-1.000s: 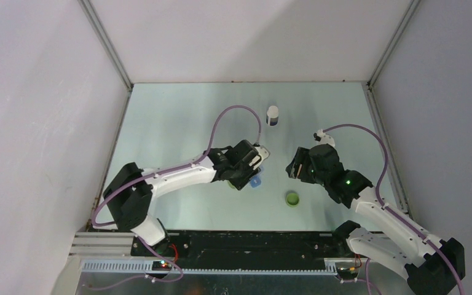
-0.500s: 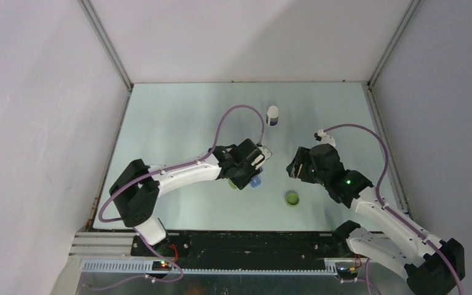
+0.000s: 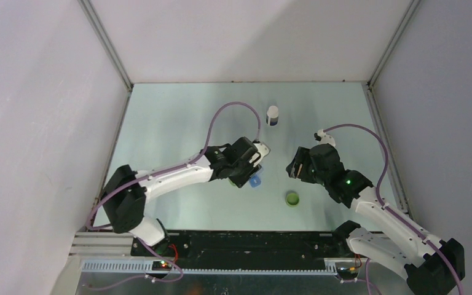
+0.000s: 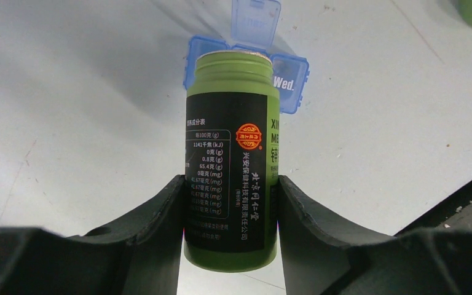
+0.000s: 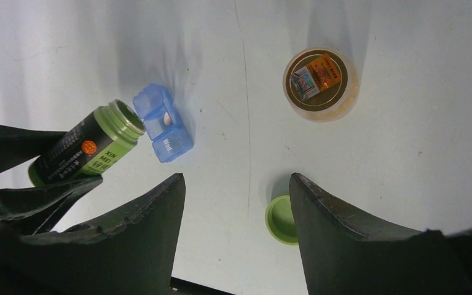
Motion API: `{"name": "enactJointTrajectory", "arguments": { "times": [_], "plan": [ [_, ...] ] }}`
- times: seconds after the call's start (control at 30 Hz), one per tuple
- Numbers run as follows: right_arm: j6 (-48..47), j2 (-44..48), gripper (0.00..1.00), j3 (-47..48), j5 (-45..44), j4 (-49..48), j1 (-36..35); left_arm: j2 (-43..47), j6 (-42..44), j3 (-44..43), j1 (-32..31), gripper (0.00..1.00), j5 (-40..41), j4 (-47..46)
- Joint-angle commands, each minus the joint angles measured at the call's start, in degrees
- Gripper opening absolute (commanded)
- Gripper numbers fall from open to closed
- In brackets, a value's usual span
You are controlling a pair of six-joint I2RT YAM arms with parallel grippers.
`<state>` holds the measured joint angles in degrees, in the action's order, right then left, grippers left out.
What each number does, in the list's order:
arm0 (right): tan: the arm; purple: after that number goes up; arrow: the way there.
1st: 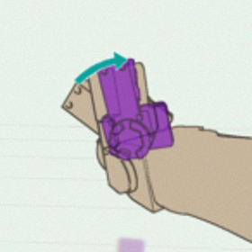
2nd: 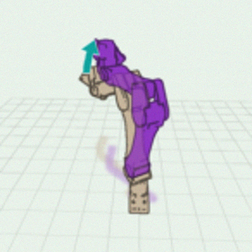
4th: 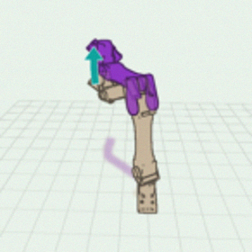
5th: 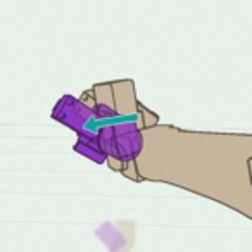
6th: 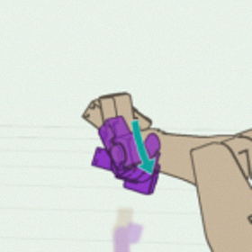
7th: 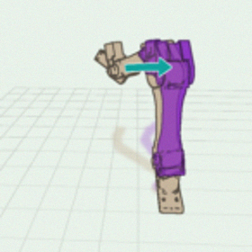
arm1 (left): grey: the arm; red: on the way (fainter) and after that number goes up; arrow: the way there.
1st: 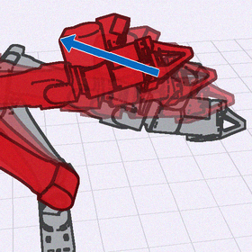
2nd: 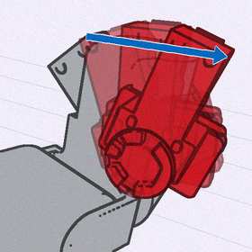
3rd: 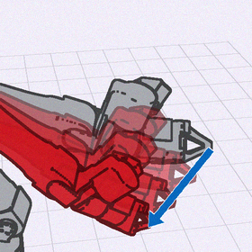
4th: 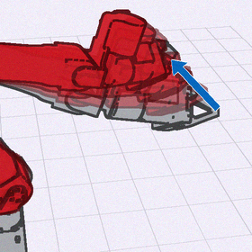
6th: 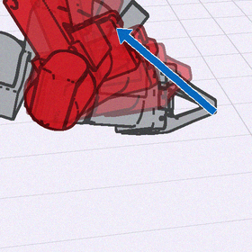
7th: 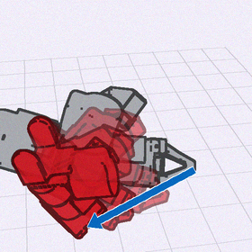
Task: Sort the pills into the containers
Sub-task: Pour the pill into the pill container, then pick up the lid of the pill bottle at the center of the board.
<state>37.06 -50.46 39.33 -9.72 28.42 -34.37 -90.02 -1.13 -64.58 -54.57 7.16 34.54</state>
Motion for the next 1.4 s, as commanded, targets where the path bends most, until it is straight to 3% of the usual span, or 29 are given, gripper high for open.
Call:
{"name": "enactJointTrajectory", "arguments": {
  "times": [0.0,0.3,0.8,1.0,1.07,1.13,1.37],
  "plan": [
    [-0.4,0.6,0.67,0.0,0.6,-2.0,0.3,5.9,-0.3,1.2,0.0,0.00,0.0,-4.0],
    [-1.3,0.1,0.68,0.0,1.1,-2.9,0.3,14.2,-1.1,7.2,0.6,0.00,-0.4,-10.4],
    [-2.1,-3.1,0.69,0.0,5.0,-5.5,0.3,40.3,2.0,27.7,1.1,0.00,-2.1,-43.8],
    [-1.0,-5.8,0.68,0.1,3.0,-2.4,0.3,50.9,7.9,37.1,1.1,0.00,-2.8,-66.1],
    [-0.4,-6.6,0.68,0.1,1.7,-0.8,0.3,51.7,8.6,40.9,1.1,0.00,-2.2,-81.9],
    [0.3,-7.6,0.67,0.3,-0.1,1.6,0.3,50.3,9.0,41.7,1.1,0.00,-2.4,-88.9],
    [1.7,-11.9,0.59,0.5,-3.4,5.7,-4.1,44.7,8.5,39.3,1.1,0.00,-5.9,-93.9]
  ]
}}
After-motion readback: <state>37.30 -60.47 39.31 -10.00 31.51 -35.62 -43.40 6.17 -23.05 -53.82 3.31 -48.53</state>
